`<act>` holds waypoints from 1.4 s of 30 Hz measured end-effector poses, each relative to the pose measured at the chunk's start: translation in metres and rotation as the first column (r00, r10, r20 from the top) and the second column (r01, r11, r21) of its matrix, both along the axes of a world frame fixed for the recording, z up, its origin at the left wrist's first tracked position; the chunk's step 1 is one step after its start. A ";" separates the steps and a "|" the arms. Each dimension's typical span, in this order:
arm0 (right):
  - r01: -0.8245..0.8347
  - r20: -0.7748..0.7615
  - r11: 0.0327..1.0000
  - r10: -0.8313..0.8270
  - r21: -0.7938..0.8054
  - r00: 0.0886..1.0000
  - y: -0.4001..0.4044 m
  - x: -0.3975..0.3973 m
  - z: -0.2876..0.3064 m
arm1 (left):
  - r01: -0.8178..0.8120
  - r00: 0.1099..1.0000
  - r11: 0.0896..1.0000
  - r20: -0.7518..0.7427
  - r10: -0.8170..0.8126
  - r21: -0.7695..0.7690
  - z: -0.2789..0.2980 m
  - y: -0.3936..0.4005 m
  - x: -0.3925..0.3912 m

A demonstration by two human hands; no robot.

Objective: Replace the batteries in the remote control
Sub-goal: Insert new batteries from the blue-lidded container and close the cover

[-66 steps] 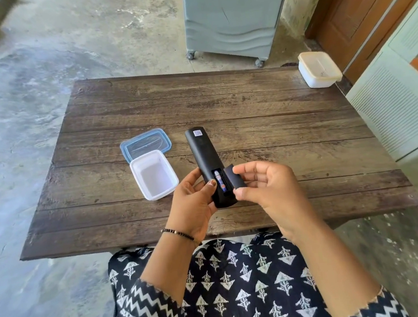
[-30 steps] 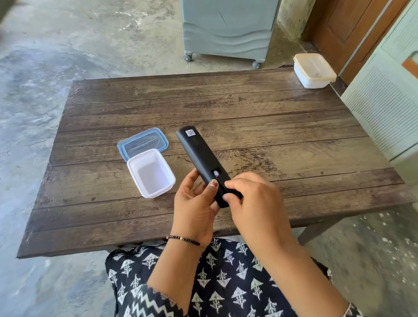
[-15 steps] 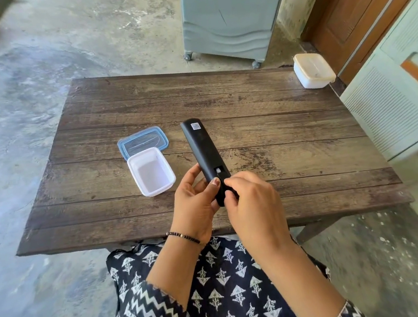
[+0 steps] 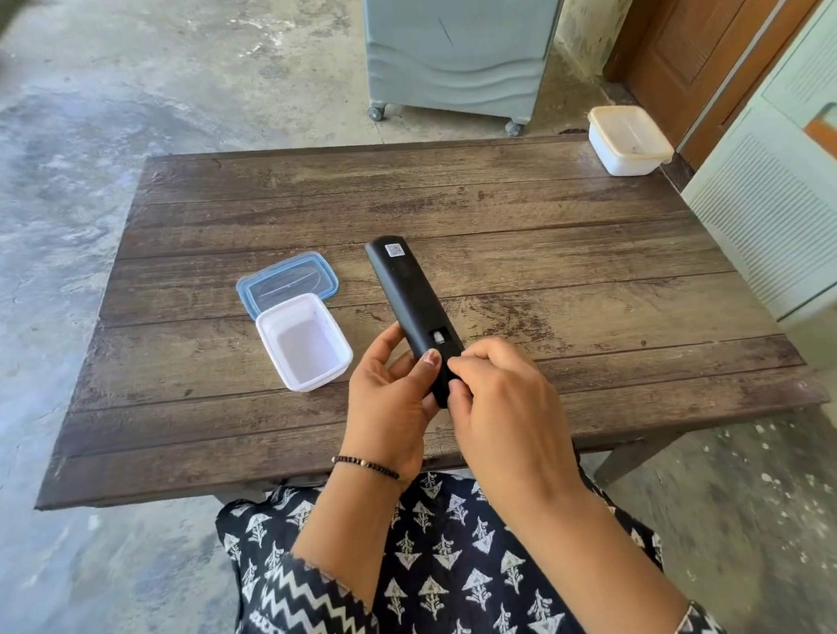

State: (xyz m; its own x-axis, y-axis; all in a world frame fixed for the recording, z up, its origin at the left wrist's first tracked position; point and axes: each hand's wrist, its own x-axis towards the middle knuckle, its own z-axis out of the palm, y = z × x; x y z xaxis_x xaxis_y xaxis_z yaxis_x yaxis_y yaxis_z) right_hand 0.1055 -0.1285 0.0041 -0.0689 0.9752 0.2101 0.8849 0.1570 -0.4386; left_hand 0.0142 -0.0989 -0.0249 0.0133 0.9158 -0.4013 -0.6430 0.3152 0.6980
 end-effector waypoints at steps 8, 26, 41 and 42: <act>-0.101 -0.032 0.992 0.099 -0.082 0.995 0.012 0.006 0.001 | 0.027 1.000 1.000 -0.008 -0.027 -0.004 -0.001 -0.003 -0.003; 0.031 -0.608 0.887 -0.341 -0.460 0.717 0.021 0.039 -0.014 | 0.155 0.988 0.985 -0.029 -0.153 0.070 0.005 -0.002 -0.008; 0.052 -0.570 0.895 -0.326 -0.444 0.754 0.015 0.038 -0.016 | 0.078 0.993 0.997 -0.085 -0.078 0.003 0.004 -0.007 0.005; 0.065 -0.507 0.923 -0.267 -0.380 0.820 0.014 0.035 -0.017 | 0.062 0.995 0.998 -0.081 -0.063 -0.009 0.003 -0.007 0.005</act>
State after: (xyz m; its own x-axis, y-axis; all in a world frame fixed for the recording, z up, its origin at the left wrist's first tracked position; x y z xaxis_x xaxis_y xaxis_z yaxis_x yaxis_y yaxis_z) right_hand 0.1401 -0.1149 -0.0126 0.1267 0.9768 -0.1728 0.4857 -0.2130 -0.8478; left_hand 0.0190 -0.1057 -0.0216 0.0374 0.9115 -0.4097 -0.5630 0.3579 0.7449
